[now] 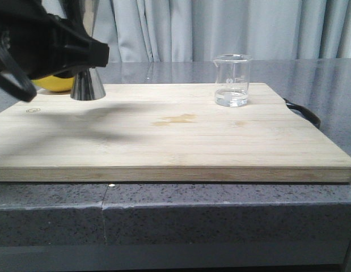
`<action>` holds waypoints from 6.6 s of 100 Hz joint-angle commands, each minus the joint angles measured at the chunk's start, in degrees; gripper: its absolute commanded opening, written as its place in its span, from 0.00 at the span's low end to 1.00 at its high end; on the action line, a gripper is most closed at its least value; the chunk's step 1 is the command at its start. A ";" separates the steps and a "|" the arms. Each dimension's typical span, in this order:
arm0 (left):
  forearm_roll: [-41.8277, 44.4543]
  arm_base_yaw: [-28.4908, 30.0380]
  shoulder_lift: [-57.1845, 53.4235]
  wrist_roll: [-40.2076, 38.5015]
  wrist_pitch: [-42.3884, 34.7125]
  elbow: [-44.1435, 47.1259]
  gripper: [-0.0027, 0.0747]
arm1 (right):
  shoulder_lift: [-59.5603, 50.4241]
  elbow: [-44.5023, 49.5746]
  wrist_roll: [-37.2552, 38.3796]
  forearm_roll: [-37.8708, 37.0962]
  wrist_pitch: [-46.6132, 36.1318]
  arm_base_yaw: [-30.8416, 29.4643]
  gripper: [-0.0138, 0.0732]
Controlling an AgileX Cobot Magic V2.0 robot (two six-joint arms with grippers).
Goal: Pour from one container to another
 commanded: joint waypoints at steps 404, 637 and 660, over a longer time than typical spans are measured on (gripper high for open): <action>-4.50 20.10 -54.75 8.16 27.25 -4.04 0.59 | -19.34 -2.54 -5.72 4.53 28.04 -8.48 0.83; 4.22 27.62 -83.67 8.26 30.65 35.11 0.01 | -64.06 30.96 -5.72 4.62 56.94 -8.48 0.08; 4.32 27.62 -83.67 8.26 31.96 35.11 0.01 | -64.06 30.96 -5.72 4.62 56.94 -8.48 0.08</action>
